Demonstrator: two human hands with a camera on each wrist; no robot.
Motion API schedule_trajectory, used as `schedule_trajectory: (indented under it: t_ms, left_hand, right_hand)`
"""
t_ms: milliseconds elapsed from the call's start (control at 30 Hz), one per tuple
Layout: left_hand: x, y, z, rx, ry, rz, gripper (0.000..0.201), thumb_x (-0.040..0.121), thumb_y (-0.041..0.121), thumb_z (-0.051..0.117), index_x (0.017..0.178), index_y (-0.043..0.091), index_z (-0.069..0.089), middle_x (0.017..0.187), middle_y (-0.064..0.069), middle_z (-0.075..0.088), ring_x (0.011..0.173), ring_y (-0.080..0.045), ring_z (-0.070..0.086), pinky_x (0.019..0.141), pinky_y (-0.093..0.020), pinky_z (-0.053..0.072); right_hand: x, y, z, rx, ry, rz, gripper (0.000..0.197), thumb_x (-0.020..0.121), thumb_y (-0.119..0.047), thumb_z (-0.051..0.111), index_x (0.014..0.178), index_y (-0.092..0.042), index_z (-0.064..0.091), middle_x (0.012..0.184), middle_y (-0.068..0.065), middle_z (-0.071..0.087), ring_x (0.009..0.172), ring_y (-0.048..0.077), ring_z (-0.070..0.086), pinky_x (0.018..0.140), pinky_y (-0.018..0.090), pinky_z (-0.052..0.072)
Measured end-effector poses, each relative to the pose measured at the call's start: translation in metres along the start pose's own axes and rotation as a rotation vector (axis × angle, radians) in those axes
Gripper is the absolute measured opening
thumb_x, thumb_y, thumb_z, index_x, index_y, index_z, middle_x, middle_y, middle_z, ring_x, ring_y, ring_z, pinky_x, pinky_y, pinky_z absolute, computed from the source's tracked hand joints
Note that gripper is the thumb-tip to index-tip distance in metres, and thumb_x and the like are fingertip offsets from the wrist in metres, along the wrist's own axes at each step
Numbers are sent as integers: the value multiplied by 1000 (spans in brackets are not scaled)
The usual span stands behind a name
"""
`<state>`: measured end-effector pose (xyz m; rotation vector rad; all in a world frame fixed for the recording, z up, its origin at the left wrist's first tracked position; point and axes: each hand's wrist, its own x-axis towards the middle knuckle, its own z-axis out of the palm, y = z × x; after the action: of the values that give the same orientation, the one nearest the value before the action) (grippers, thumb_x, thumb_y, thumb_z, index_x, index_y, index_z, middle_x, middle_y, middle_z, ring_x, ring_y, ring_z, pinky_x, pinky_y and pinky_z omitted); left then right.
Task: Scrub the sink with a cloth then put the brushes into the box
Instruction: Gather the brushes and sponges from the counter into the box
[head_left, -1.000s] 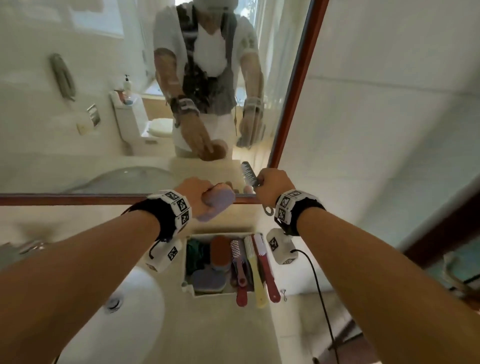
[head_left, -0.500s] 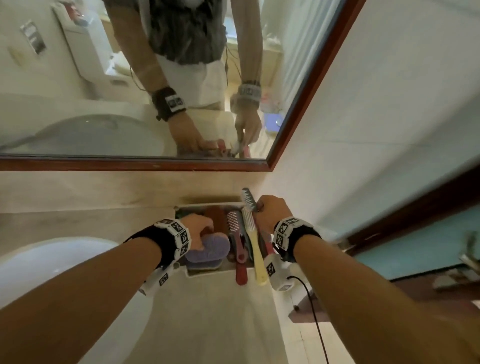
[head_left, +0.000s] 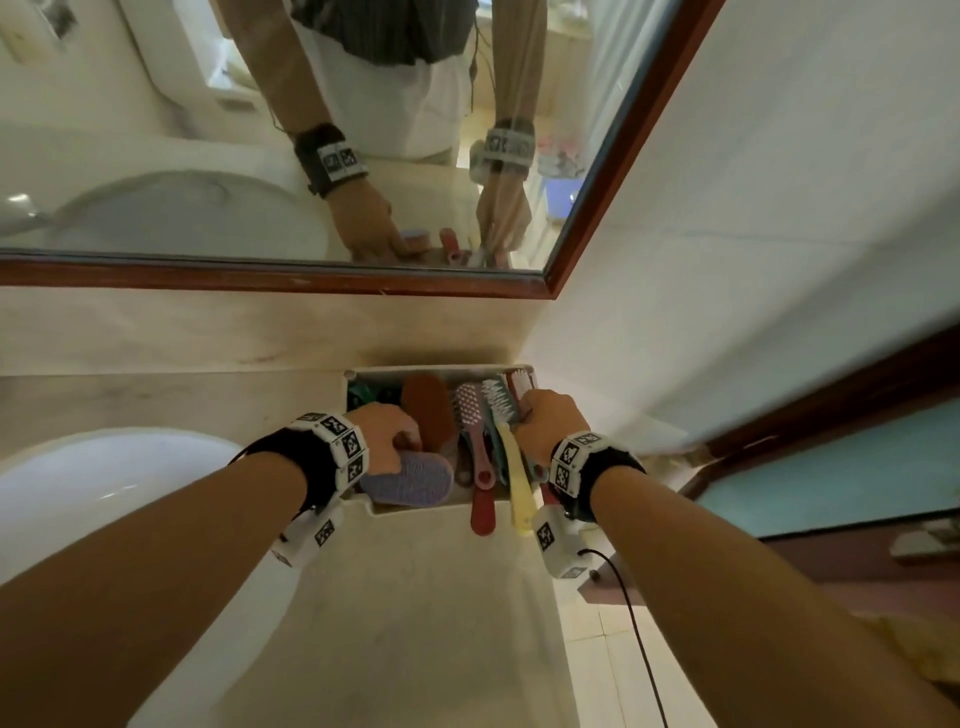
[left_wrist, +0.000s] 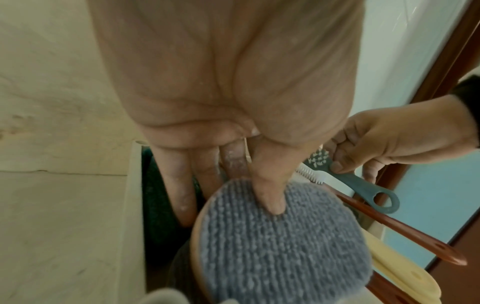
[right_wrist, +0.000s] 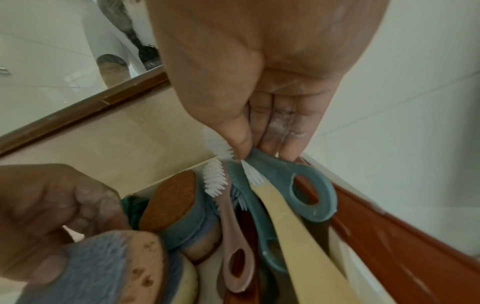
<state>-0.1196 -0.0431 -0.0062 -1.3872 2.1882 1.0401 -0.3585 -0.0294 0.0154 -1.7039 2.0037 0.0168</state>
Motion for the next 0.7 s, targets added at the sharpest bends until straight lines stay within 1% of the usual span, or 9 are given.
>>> schedule_trajectory:
  t_ms: [67, 133, 233, 367, 467, 567, 667, 700]
  left_hand:
    - [-2, 0, 2, -22, -11, 2, 35, 85, 14, 61, 119, 23, 65, 123, 1, 63, 111, -20, 59, 97, -36, 48]
    - [-4, 3, 5, -45, -17, 16, 36, 85, 10, 56, 117, 21, 68, 118, 1, 66, 110, -21, 60, 97, -35, 46]
    - [-3, 5, 8, -31, 0, -18, 39, 85, 8, 53, 120, 19, 67, 120, -1, 65, 109, -23, 60, 97, -38, 47]
    - [1, 2, 12, 15, 54, -120, 35, 86, 14, 52, 118, 17, 68, 116, -3, 67, 101, -24, 64, 89, -38, 54]
    - [2, -1, 16, 49, 74, -182, 37, 84, 22, 54, 119, 17, 66, 116, -6, 66, 100, -26, 64, 88, -39, 55]
    - [3, -5, 19, 83, 80, -194, 40, 81, 27, 54, 119, 20, 64, 116, -4, 64, 100, -25, 63, 87, -40, 55]
    - [0, -3, 14, 102, 115, -167, 34, 81, 26, 55, 113, 21, 66, 117, -4, 64, 100, -26, 63, 87, -41, 55]
    - [-1, -2, 11, 101, 140, -161, 34, 83, 24, 55, 116, 22, 64, 121, -3, 62, 103, -24, 61, 89, -40, 54]
  right_hand:
    - [0, 4, -2, 8, -3, 6, 15, 88, -21, 54, 96, -16, 65, 91, 5, 64, 72, 24, 64, 68, 37, 60]
    - [2, 5, -4, 3, 2, -5, 15, 87, -20, 53, 95, -14, 65, 91, 6, 65, 71, 23, 63, 68, 36, 59]
    - [5, 2, -5, 1, 12, -24, 16, 87, -19, 53, 94, -14, 66, 90, 7, 65, 72, 24, 63, 68, 36, 59]
    - [9, -1, -2, 0, 23, -42, 15, 86, -19, 53, 91, -14, 66, 90, 7, 66, 74, 25, 63, 69, 34, 57]
    - [10, -1, 1, 5, 8, -42, 15, 86, -18, 53, 93, -14, 66, 92, 7, 66, 77, 26, 62, 67, 32, 55]
    - [9, 0, 6, 20, -6, -41, 13, 87, -19, 56, 93, -14, 66, 92, 6, 66, 76, 24, 62, 66, 30, 53]
    - [9, 2, 6, 29, -8, -20, 13, 87, -20, 57, 95, -15, 67, 92, 5, 66, 75, 23, 60, 64, 28, 49]
    - [9, 2, 5, 44, -1, -6, 14, 86, -19, 57, 94, -15, 68, 92, 5, 66, 75, 23, 60, 64, 27, 50]
